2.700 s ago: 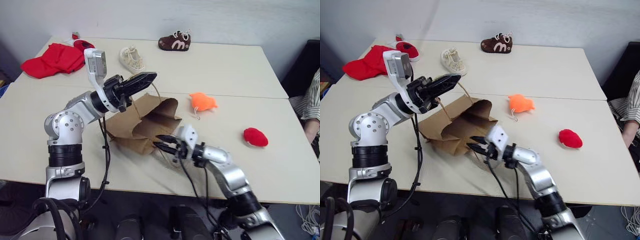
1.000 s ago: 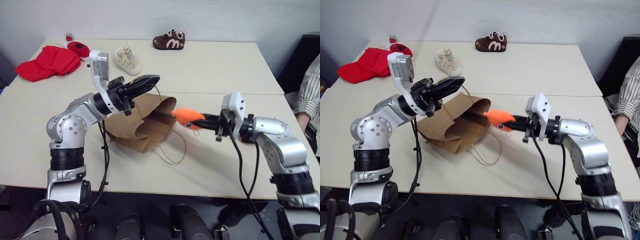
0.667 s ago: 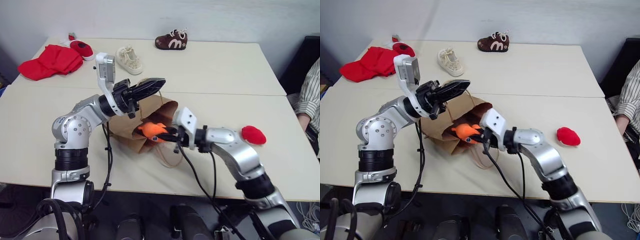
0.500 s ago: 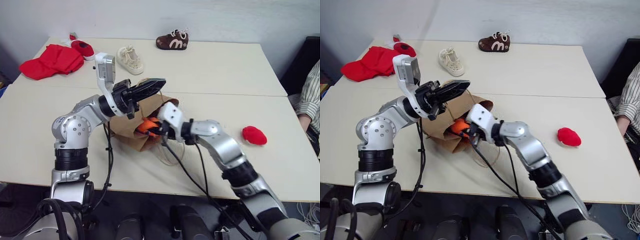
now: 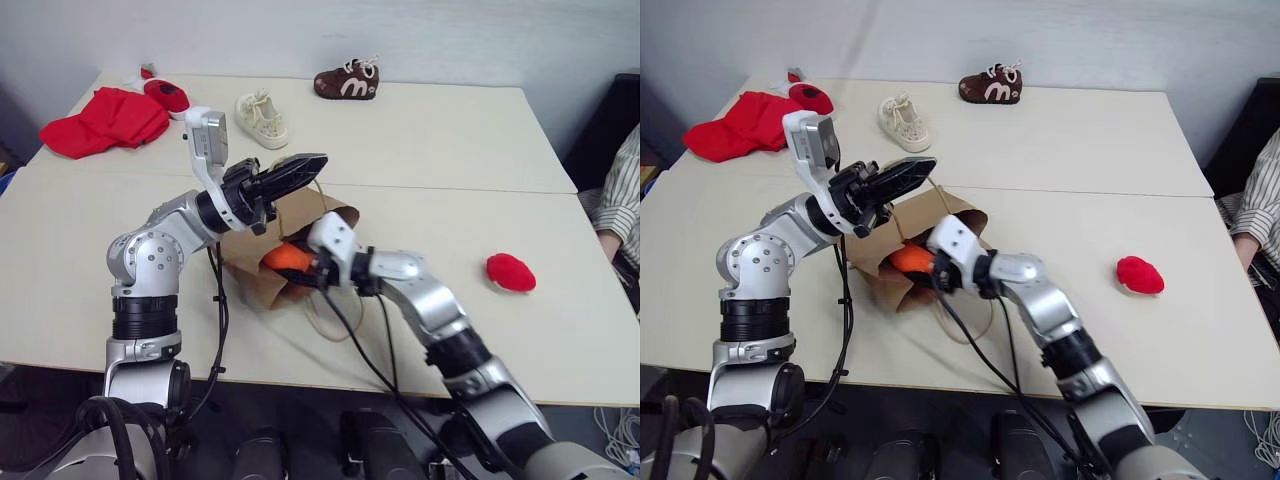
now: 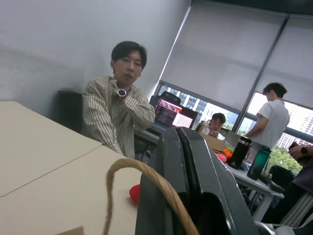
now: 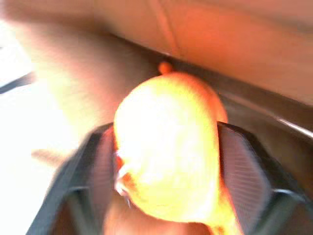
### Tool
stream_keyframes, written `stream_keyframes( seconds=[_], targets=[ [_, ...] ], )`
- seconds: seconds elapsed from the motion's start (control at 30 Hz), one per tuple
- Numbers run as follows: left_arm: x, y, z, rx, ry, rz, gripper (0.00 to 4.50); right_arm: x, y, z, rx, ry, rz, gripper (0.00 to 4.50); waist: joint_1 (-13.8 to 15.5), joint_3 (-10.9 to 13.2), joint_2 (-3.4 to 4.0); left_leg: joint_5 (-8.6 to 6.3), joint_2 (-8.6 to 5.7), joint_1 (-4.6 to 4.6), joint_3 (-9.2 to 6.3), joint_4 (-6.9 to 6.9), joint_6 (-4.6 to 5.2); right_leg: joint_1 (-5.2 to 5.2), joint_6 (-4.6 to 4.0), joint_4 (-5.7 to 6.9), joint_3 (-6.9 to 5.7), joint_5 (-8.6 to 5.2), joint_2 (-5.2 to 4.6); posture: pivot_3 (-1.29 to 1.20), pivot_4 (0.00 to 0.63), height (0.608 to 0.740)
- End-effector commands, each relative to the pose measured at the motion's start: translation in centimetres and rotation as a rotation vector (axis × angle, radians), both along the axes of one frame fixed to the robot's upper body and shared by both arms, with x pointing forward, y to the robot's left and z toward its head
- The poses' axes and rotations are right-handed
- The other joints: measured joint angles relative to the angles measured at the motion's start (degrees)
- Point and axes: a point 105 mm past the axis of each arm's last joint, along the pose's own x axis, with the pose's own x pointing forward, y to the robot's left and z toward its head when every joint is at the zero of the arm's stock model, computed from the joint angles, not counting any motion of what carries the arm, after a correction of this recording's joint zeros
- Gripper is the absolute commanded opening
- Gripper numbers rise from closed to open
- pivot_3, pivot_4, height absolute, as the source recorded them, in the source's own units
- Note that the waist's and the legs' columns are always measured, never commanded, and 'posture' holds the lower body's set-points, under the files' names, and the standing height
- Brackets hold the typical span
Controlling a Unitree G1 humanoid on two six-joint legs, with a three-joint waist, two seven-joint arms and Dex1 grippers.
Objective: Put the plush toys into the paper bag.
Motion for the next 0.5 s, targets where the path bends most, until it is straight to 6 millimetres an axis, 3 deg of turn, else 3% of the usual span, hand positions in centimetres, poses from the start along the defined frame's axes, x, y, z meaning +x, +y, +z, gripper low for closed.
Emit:
stream_keyframes(
  seconds=[0.03,0.17,0.23,0.37,0.5],
  targets=[
    [-0.4,0.0,0.9,-0.016,-0.052,-0.007,0.00,-2.6,-3.4,3.9,0.129,-0.110,0.031,4.44,0.09,0.00,0.00,0.00,-0.01,0.01,-0.01,0.00,0.01,0.02,0.00,-0.14,-0.01,0.00,0.00,0.00,0.150,0.740],
    [-0.4,0.0,0.9,-0.014,-0.061,-0.004,0.00,-5.3,-8.1,4.5,0.176,-0.032,-0.024,4.44,0.20,0.01,-0.02,-0.01,0.00,0.06,-0.05,-0.05,0.00,0.10,0.00,-0.19,-0.04,0.00,0.03,0.00,0.150,0.740],
    [-0.3,0.1,0.9,-0.017,-0.063,-0.002,0.00,-5.7,-10.5,4.5,0.202,-0.021,-0.124,4.48,0.21,0.03,-0.06,-0.01,0.00,0.08,-0.05,-0.05,0.00,0.14,0.00,-0.20,-0.04,0.00,0.04,0.00,0.150,0.740],
    [-0.4,0.3,1.0,-0.009,-0.083,0.003,0.00,-8.1,-18.9,1.9,0.111,-0.061,-0.503,4.48,0.92,0.03,-0.06,-0.01,-0.03,0.17,-0.05,-0.17,-0.01,0.22,0.00,-0.27,0.00,0.00,0.08,0.00,0.150,0.740],
    [-0.3,0.5,1.0,-0.005,-0.093,0.006,0.00,-11.8,-26.7,-0.3,0.019,-0.148,-0.902,4.48,1.38,0.04,-0.07,-0.02,-0.07,0.19,0.06,-0.16,0.01,0.22,0.07,-0.34,0.13,0.03,0.10,0.00,0.150,0.740]
  ],
)
